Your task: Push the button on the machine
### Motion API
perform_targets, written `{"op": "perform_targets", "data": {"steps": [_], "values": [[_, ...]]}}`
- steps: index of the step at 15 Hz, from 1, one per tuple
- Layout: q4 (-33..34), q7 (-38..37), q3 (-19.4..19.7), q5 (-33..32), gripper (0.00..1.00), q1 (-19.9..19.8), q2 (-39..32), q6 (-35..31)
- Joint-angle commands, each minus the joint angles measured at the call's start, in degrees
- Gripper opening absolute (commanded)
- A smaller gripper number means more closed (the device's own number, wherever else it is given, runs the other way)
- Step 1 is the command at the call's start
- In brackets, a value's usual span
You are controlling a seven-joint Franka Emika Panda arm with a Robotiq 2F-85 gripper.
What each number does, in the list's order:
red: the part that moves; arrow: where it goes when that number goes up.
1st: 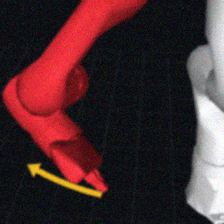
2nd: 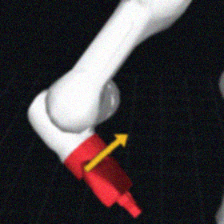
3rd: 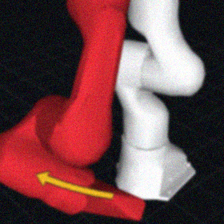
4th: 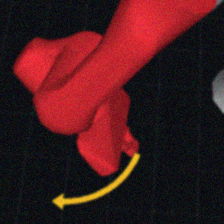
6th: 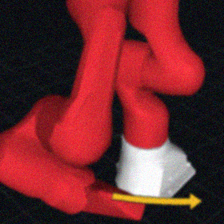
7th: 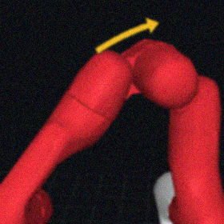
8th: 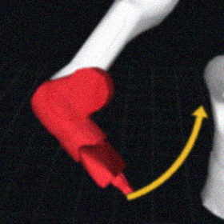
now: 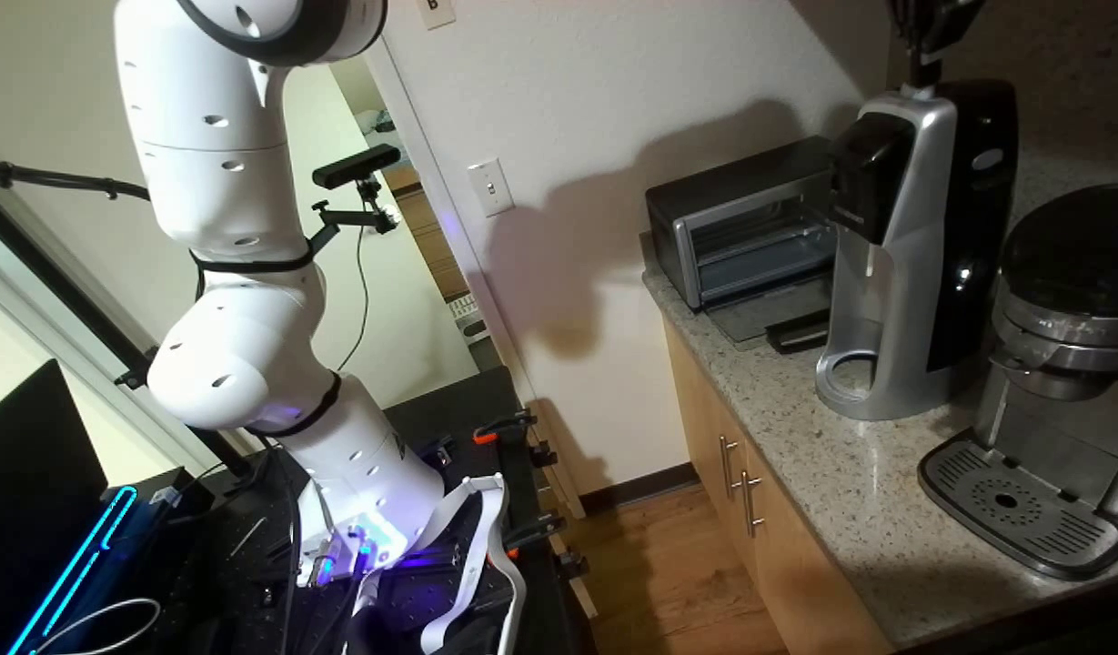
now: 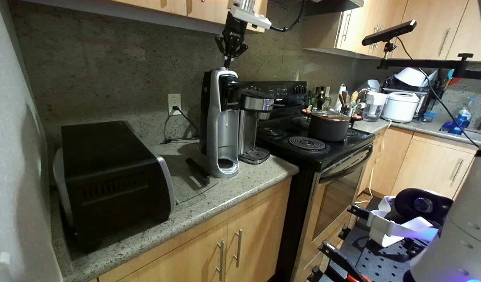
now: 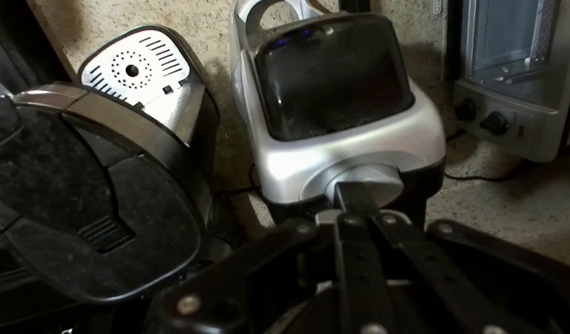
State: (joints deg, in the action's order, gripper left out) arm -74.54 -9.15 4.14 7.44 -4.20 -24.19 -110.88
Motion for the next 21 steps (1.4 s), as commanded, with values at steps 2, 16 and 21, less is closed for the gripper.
{"op": "perform_targets", "data": {"steps": [2,16,21], "values": [[1.67,0.72,-0.22,-1.11,0.0,-0.13,-1.22,-0.59],[2.25,0.5,-0.14,-1.04,0.0,-0.41,-2.17,0.24],[2.15,0.46,-0.03,-1.4,0.0,-0.33,-2.32,0.24]]}}
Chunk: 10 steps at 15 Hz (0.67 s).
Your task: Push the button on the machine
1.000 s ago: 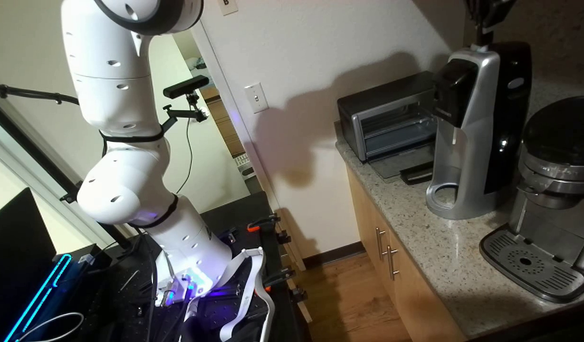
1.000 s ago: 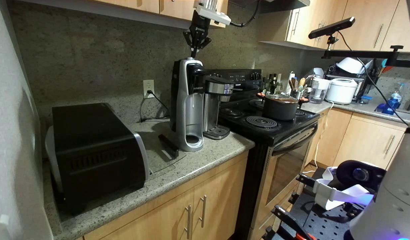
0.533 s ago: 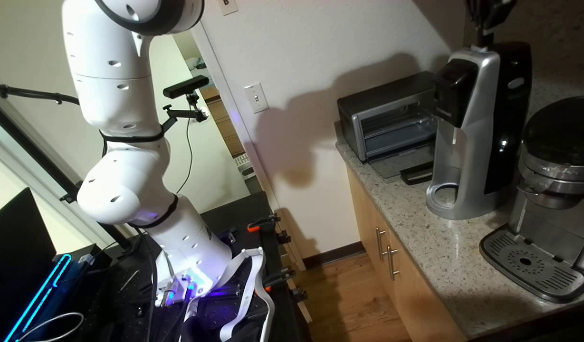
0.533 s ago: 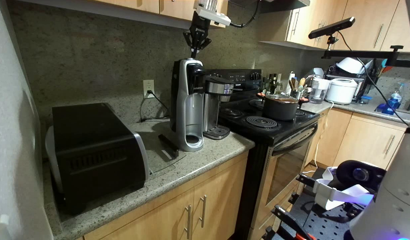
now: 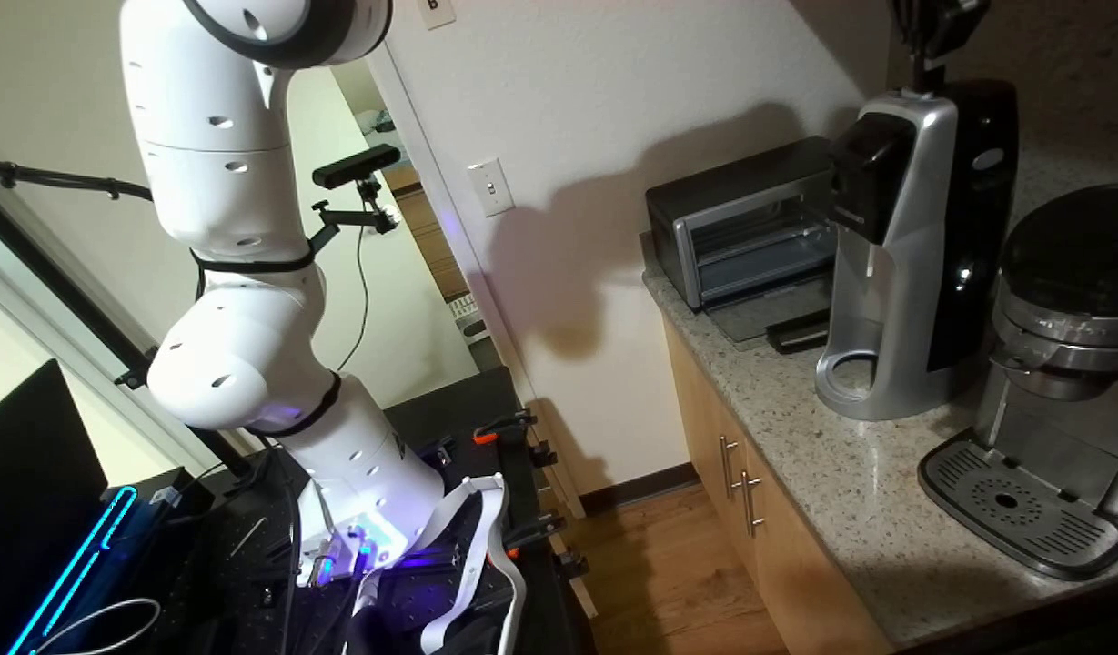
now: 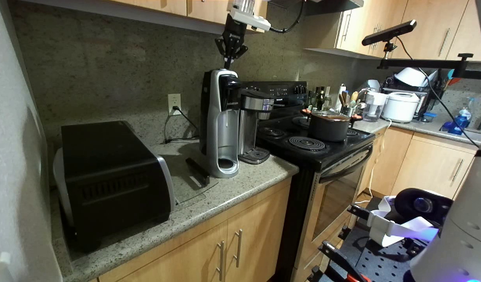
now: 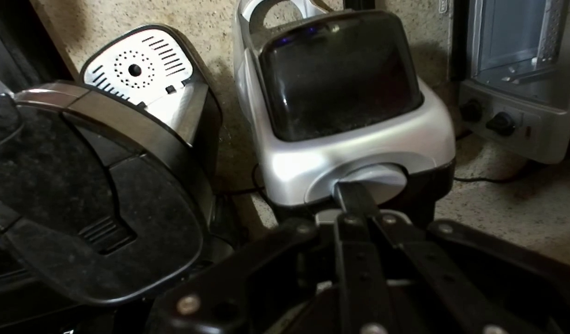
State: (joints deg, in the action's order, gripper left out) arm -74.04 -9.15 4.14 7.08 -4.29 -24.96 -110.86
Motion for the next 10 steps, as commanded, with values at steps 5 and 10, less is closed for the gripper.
{"op": "perform_targets", "data": {"steps": [5,10], "values": [[1.67,0.29,0.11,-1.26,0.0,-0.25,-1.93,0.61],[1.63,0.2,0.2,-1.54,0.0,-0.21,-2.08,0.52]]}}
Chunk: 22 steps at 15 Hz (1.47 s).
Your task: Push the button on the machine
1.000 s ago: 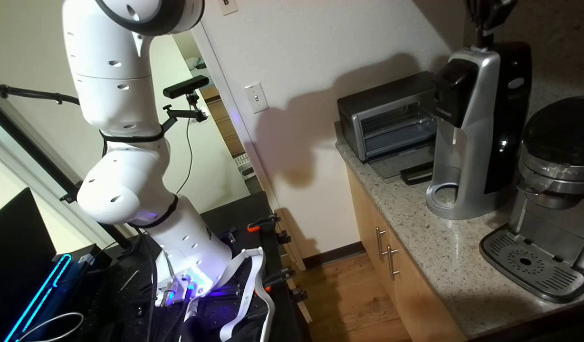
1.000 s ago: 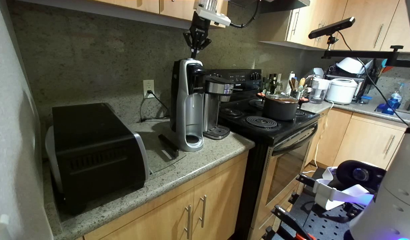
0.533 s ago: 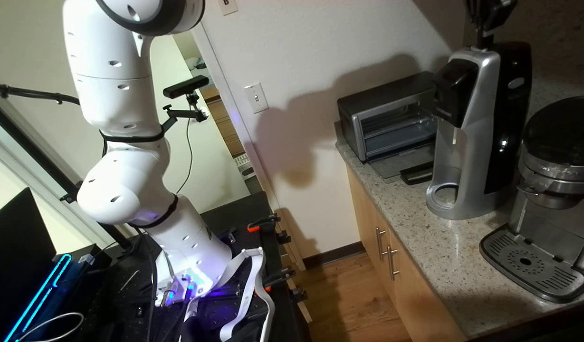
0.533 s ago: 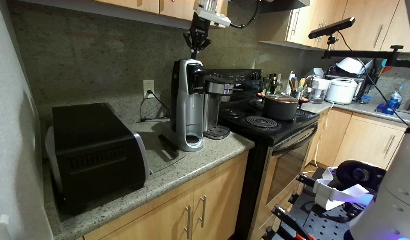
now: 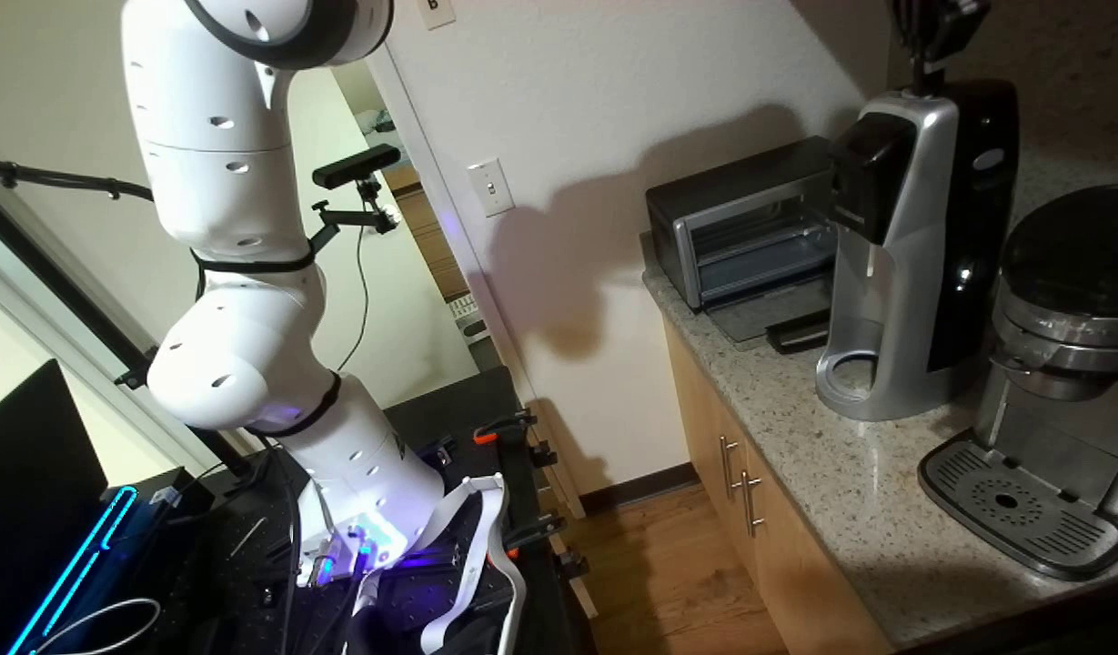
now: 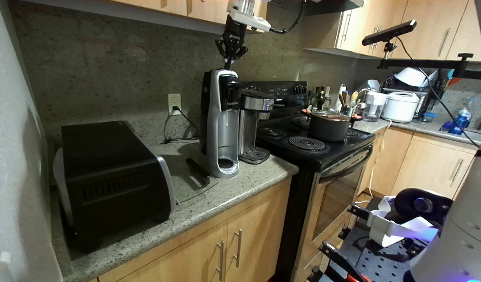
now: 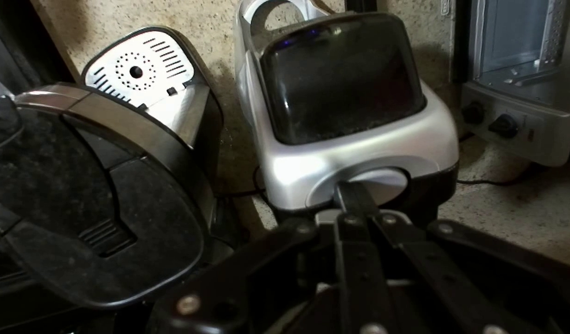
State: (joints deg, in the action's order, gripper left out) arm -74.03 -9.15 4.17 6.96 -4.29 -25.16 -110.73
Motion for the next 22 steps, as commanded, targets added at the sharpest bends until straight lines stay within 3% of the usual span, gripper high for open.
{"op": "perform_targets", "data": {"steps": [1,7,22], "values": [[1.61,0.2,0.19,-1.44,0.0,-0.21,-1.9,0.39],[1.82,0.22,0.15,-1.58,0.0,-0.12,-1.69,0.77],[1.32,0.74,-0.19,-0.7,0.0,0.67,6.43,4.02]]}}
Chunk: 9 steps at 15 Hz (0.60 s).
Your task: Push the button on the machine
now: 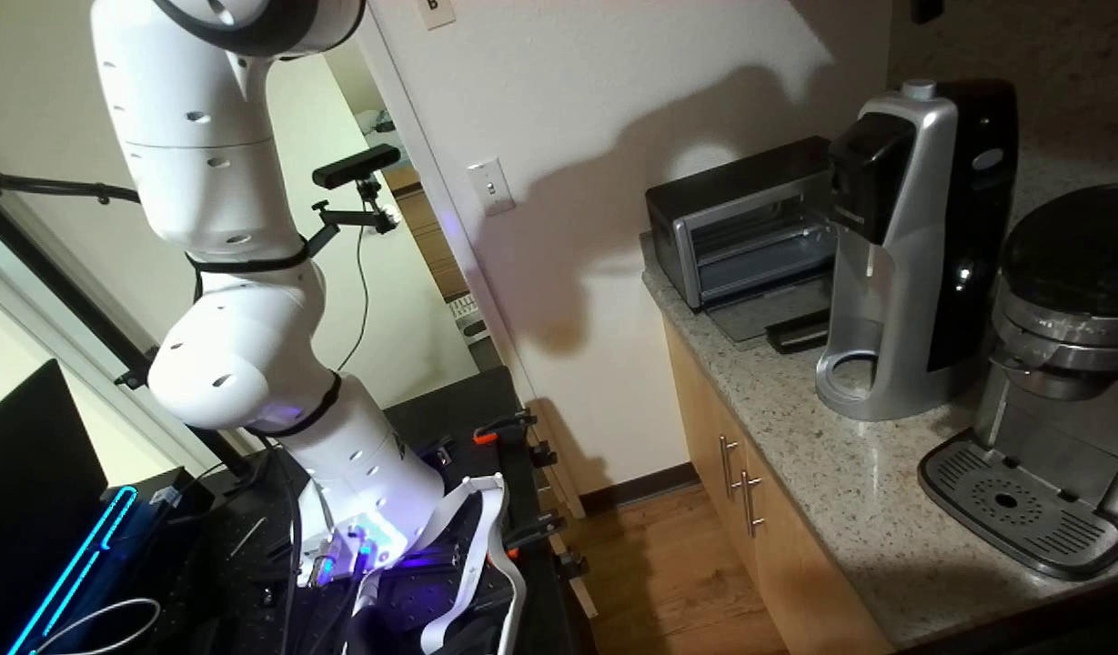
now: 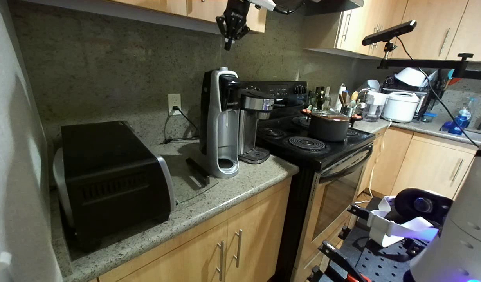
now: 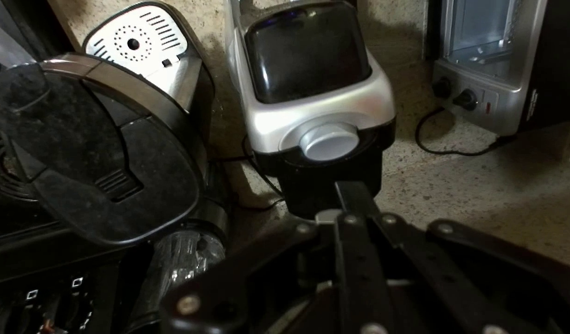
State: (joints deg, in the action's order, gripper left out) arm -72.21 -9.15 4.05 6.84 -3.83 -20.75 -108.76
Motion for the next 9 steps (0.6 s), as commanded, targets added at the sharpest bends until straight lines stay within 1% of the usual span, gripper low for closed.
{"op": "perform_targets", "data": {"steps": [1,2,4,7,9], "values": [[-0.35,0.54,-0.03,-0.69,0.26,0.22,2.23,2.67],[-0.28,0.56,-0.03,-0.66,0.27,0.19,2.38,3.28],[-0.32,0.52,-0.03,-0.73,0.4,0.23,2.67,4.08],[-0.25,0.59,-0.08,-0.64,0.65,0.25,2.82,4.73],[-0.14,0.67,-0.15,-0.47,0.78,0.25,2.81,4.88]]}}
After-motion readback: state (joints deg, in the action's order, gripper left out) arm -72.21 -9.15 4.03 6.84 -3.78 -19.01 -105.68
